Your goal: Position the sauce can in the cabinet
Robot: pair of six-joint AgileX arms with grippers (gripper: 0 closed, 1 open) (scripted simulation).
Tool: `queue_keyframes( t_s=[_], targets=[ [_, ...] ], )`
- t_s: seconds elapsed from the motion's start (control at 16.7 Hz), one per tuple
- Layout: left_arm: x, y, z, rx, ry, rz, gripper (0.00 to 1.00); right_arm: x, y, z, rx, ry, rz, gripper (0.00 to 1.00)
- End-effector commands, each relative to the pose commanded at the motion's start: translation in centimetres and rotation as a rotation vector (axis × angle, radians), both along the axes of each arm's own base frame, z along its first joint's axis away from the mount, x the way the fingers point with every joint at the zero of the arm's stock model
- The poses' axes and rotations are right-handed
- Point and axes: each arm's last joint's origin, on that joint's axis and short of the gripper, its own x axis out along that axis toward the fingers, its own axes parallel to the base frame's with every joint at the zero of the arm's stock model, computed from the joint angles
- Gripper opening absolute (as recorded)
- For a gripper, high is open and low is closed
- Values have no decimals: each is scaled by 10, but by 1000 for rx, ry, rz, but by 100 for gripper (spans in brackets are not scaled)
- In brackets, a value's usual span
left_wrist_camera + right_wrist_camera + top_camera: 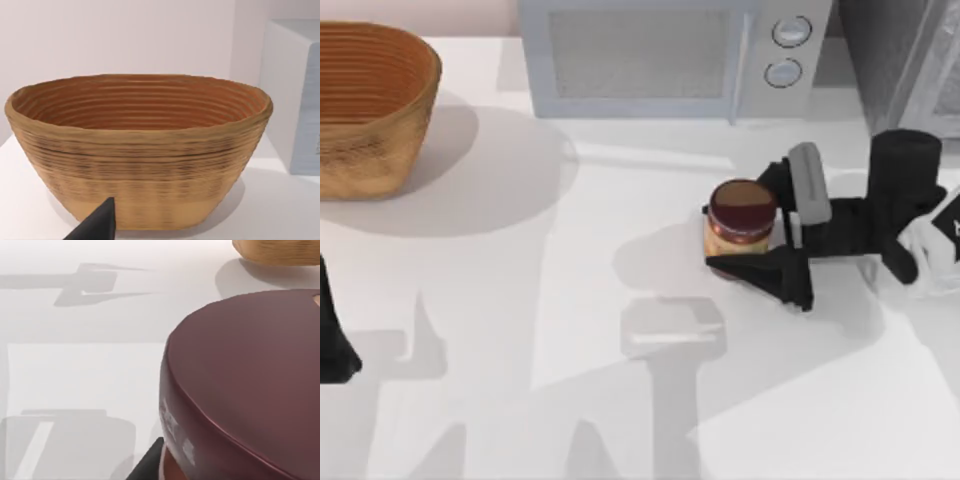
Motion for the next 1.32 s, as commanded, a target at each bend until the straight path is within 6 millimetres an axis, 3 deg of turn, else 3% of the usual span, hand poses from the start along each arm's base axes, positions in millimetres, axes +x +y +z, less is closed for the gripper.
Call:
queue_keyframes(
  t_s=[0.42, 0.54, 1.02, 1.32],
  targets=[
    [0, 0, 0, 0, 0, 0, 100, 1, 1, 5, 2, -1, 4, 0],
    [0, 0, 0, 0, 0, 0, 100, 5, 2, 24, 4, -9, 6, 0],
    [0, 0, 0, 0, 0, 0, 100, 3, -1, 142, 1, -12, -5, 0],
    [0, 0, 0, 0, 0, 0, 100, 1, -1, 151, 0, -2, -4, 0]
  ],
)
